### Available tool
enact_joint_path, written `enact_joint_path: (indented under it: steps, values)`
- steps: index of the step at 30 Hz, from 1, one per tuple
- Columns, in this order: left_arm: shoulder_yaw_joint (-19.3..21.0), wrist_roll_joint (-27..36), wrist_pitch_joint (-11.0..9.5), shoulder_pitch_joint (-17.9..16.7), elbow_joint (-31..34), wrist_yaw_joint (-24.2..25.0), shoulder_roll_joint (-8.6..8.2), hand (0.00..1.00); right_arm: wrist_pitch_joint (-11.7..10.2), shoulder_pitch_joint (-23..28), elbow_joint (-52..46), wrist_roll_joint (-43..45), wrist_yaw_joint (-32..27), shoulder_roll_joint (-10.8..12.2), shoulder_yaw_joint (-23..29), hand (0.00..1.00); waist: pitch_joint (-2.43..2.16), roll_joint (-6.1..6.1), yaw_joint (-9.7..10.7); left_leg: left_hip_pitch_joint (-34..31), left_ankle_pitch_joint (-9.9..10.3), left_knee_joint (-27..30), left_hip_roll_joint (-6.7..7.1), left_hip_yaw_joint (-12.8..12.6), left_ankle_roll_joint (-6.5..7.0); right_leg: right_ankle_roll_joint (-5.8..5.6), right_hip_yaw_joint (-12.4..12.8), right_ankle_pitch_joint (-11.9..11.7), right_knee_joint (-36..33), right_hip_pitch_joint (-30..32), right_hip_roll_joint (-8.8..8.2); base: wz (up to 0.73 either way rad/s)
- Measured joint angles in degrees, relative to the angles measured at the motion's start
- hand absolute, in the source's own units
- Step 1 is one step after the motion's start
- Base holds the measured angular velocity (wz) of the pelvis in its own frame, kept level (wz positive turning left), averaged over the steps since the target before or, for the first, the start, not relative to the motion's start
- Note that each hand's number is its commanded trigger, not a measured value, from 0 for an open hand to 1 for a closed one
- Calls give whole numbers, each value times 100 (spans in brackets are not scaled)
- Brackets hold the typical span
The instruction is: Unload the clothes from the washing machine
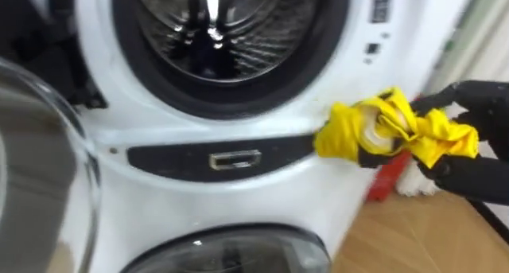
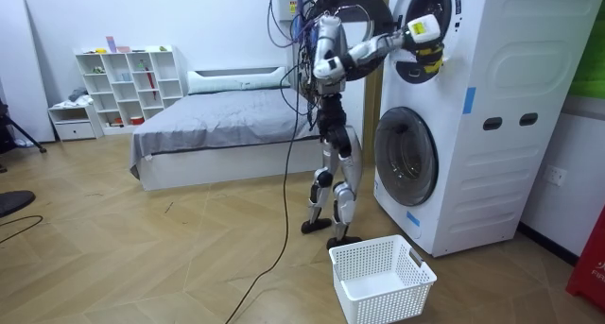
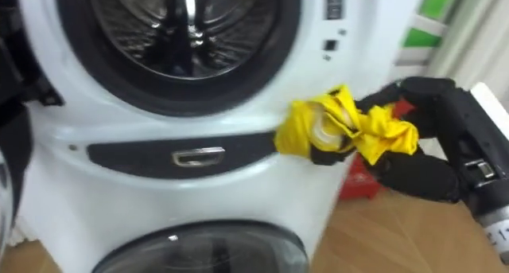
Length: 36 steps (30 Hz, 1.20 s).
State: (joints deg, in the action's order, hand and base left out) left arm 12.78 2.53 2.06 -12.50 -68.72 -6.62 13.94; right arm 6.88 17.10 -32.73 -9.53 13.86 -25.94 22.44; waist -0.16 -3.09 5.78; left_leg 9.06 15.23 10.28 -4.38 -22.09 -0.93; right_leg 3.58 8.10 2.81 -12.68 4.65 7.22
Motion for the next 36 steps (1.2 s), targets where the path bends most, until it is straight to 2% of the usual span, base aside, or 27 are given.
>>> enact_joint_path:
  steps: [1,2,4,6,8,12,15,19,21,22,23,25,27,28,29,30,32,33,36]
  values:
    - [2,-23,-6,45,1,7,3,0,0,26,60,-17,1,0,38,100,6,-9,54,-70,11,71,-1,-130,13,-42,89,-53,-8,86,10,-56]
    - [2,-56,-11,56,3,8,4,0,1,35,82,-17,1,0,59,100,-8,-28,67,-96,9,83,1,-193,21,-51,142,-94,-9,136,19,-50]
    - [4,-98,-21,122,6,57,44,0,-9,47,226,-22,0,1,183,100,3,-51,307,-224,17,181,-1,-284,87,-89,276,-205,13,246,18,-28]
    - [8,-93,-17,192,-10,111,103,0,2,48,483,-17,-7,14,261,100,-8,-109,475,-298,31,260,-6,-361,118,-104,410,-232,7,309,33,-17]
    - [3,-98,-17,272,-14,125,120,0,29,130,645,-17,-15,57,365,100,-13,-131,512,-324,27,283,-2,-499,139,-121,544,-301,15,357,55,-37]
    - [-1,-96,-28,366,10,123,124,0,28,463,731,-39,-156,105,425,100,-13,-98,550,-363,41,332,-22,-772,179,-178,604,-364,27,449,48,-30]
    - [-129,-95,-7,403,12,123,125,0,29,506,810,-162,-203,139,410,100,-13,-85,527,-366,39,333,-18,-918,184,-206,586,-384,14,522,15,-19]
    - [-423,-84,18,432,25,122,125,0,16,486,1031,-383,-204,139,370,100,-35,-19,483,-393,42,340,-17,-937,190,-217,517,-469,115,528,-15,-5]
    - [-572,-85,41,508,32,122,120,0,14,297,1557,-396,-203,144,207,100,-46,40,428,-449,48,368,-5,-953,200,-193,539,-519,118,573,6,-2]
    - [-589,-81,49,544,21,123,120,0,16,248,1718,-393,-207,145,162,100,-36,44,387,-454,49,367,-5,-980,201,-187,544,-530,111,590,9,-19]
    - [-673,-51,54,581,55,122,118,0,17,155,2025,-393,-236,149,68,100,-39,83,293,-476,54,368,-6,-1053,208,-183,560,-552,103,640,1,-16]
    - [-900,47,52,626,150,123,102,0,19,27,2435,-391,-342,149,-111,100,-31,167,245,-554,64,393,0,-1058,224,-195,567,-563,98,713,-14,-7]
    - [-1102,216,41,706,224,124,41,0,0,-198,2977,-321,-398,151,-350,100,-20,364,209,-720,84,461,-1,-1042,257,-211,532,-580,97,845,-28,2]
    - [-1195,243,44,729,224,124,38,0,-13,-294,3180,-281,-441,160,-426,100,-33,382,218,-756,87,479,-2,-1029,262,-208,452,-584,101,870,-60,8]
    - [-1362,251,45,773,224,124,20,0,-65,-481,3628,-163,-571,183,-593,100,-30,471,222,-829,93,511,-3,-1008,272,-206,242,-584,94,944,-142,14]
    - [-1553,323,42,821,228,124,4,0,-107,-637,4134,-110,-717,248,-731,100,4,561,223,-887,94,529,3,-915,276,-201,193,-581,93,978,-194,22]
    - [-1841,474,39,876,244,131,-44,0,-104,-840,4789,-80,-938,376,-900,100,-27,698,214,-1061,75,549,18,-838,292,-199,129,-580,86,1119,-226,22]
    - [-1936,476,38,889,251,159,-94,0,-107,-936,5080,-86,-1058,399,-1040,100,-25,792,210,-1157,52,544,35,-785,296,-196,94,-581,82,1198,-230,17]
    - [-1995,491,38,888,242,241,-159,0,-167,-1144,5726,-153,-1188,482,-1279,100,-16,904,225,-1332,9,503,89,-583,286,-158,-30,-553,43,1346,-278,23]
